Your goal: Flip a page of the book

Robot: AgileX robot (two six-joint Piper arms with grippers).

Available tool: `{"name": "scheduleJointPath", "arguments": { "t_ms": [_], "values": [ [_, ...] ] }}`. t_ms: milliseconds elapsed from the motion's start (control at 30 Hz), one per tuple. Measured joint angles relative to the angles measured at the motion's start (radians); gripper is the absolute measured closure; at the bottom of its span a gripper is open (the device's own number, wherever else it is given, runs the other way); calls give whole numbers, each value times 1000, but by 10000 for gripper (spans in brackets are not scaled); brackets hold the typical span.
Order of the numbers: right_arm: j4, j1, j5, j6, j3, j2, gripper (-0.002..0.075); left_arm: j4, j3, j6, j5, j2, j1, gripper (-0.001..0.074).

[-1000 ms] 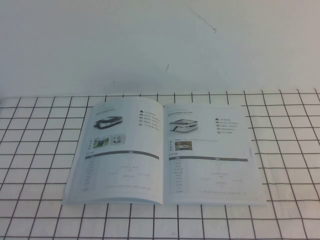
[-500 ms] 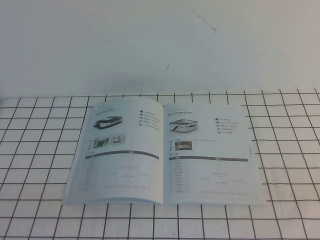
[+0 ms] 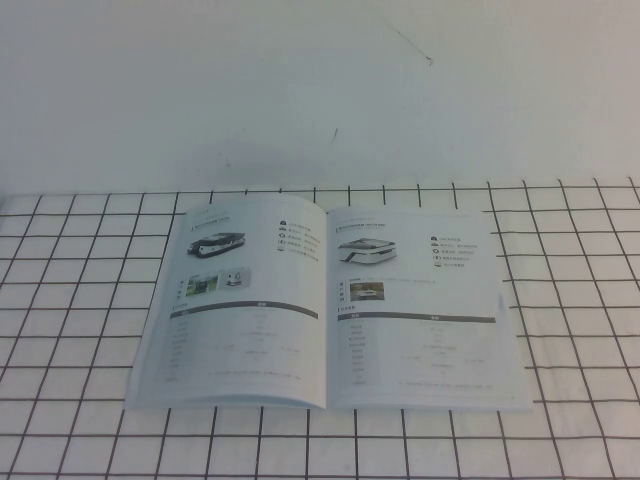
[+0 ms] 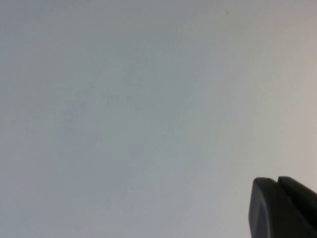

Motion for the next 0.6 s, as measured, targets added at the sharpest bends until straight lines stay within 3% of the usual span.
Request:
{"name": "scheduleJointPath", "arguments": {
  "t_ms": [167,333,433,600],
  "values": [
    [-14,0,248,29,-216,148,728,15,-160,-2,217,156,0,738],
    [-14,0,608,76,-381,354,728,-30,-256,30,527,363,0,738],
    [-14,0,837,83,-440,466,728,-130,-294,157,716,484,0,738],
    [-11,0,1062,-12,-449,586,728,-451,-313,575,931,663,0,738]
  ]
}}
